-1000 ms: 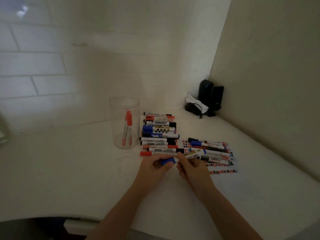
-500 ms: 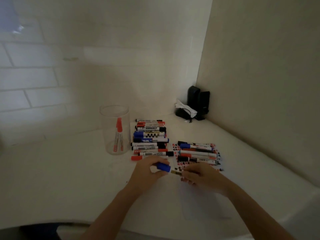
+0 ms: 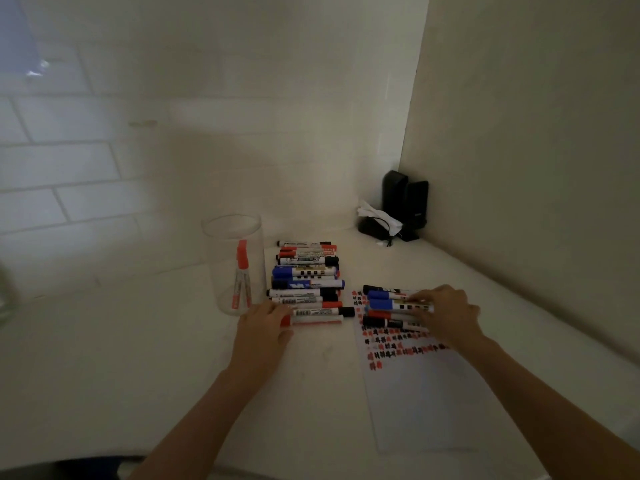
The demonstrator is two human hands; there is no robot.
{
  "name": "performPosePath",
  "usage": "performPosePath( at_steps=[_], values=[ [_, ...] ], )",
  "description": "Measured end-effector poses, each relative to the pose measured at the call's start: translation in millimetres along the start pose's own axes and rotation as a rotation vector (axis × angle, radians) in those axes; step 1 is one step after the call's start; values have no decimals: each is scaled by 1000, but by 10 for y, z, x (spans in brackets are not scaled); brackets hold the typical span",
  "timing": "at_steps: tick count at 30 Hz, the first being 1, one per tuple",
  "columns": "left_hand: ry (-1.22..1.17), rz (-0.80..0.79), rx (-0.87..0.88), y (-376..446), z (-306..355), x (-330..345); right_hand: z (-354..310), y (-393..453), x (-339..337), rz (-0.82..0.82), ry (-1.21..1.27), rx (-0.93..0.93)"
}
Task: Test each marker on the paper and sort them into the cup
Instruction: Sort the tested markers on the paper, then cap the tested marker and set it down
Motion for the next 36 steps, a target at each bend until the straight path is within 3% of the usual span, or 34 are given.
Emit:
performPosePath(
  at_steps=[4, 9, 11, 15, 19, 25, 31, 36],
  values=[
    [33, -9, -3, 54, 1, 25, -47, -28, -4, 117, 11, -71],
    [18, -52, 8, 93, 35, 61, -255, -314, 25, 272, 197, -298],
    [8, -82, 10, 89, 136, 48, -367, -519, 44, 175, 388, -274],
    [-233, -150, -40, 20, 470, 6, -613, -867, 205, -268, 929, 32],
    [-324, -218, 88, -180, 858, -7, -819, -1030, 262, -330, 1343, 213],
    [-299, -313, 176, -356, 914, -6, -879, -1069, 219, -279, 1285, 124],
    [-463, -296, 246, -418, 952, -138, -879, -1117, 84, -323, 1261, -6],
    [-499, -307, 254, -373, 1004, -181, -705, -1097, 6, -304, 1307, 26]
  ],
)
Point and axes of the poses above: each hand's wrist, its own y-axis towards the middle knuckle, its own x-axis out of the palm, z = x × y, the point moved 4 cm from there along y, towards the middle knuckle, and after that the axes turned 3 degrees about y, right-handed, at the moved point
